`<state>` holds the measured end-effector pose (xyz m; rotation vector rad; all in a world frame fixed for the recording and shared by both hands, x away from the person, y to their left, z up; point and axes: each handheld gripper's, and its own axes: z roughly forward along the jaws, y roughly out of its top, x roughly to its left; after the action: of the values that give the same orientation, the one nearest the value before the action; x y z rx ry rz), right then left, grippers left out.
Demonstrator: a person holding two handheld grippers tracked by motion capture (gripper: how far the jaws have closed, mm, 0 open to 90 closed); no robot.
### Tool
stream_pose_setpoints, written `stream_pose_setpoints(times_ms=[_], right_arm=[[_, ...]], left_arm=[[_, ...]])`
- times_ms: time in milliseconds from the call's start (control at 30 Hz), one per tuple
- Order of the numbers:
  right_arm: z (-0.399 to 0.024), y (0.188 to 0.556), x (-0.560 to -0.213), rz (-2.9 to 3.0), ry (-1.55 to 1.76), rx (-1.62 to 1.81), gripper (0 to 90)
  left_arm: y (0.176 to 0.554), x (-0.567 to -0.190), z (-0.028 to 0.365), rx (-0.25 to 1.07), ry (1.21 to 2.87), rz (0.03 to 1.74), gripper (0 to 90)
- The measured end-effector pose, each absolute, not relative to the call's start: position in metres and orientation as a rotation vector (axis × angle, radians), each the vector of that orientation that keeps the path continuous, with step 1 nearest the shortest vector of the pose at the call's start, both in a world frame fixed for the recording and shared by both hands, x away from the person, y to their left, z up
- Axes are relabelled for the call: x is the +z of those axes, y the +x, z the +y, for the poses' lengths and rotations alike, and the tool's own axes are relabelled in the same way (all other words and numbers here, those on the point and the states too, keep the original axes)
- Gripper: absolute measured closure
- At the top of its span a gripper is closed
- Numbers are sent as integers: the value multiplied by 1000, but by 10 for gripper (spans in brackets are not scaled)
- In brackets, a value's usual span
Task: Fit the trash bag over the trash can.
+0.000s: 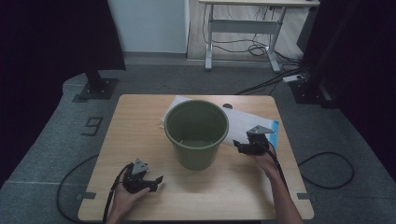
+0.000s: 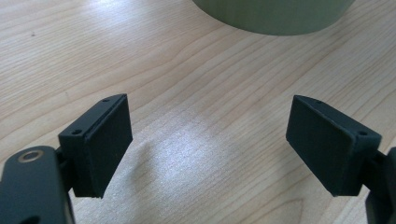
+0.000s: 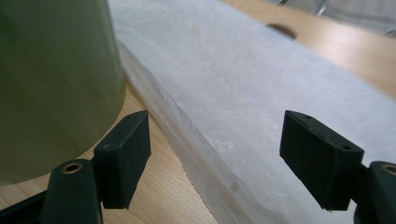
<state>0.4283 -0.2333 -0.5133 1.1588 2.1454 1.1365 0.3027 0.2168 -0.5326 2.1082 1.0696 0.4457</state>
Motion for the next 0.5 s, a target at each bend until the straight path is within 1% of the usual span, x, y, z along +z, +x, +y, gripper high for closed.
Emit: stream_pose_setpoints(times_ms=[233,367,467,500], right_arm=[[-223,437,-535,2247,1170,1087,245],[-219,437,-540,2270,1159,1037,349],[-218,439,-547,2318,1146,983,392],[-218,439,-547,2318,1146,983,392]], left_arm=[[304,-534,218,431,2090,1087,144],[304,-533,218,430,2068,1095,144],[303,-532,219,430,2063,1096,145],[303,-532,219,430,2063,1096,145]])
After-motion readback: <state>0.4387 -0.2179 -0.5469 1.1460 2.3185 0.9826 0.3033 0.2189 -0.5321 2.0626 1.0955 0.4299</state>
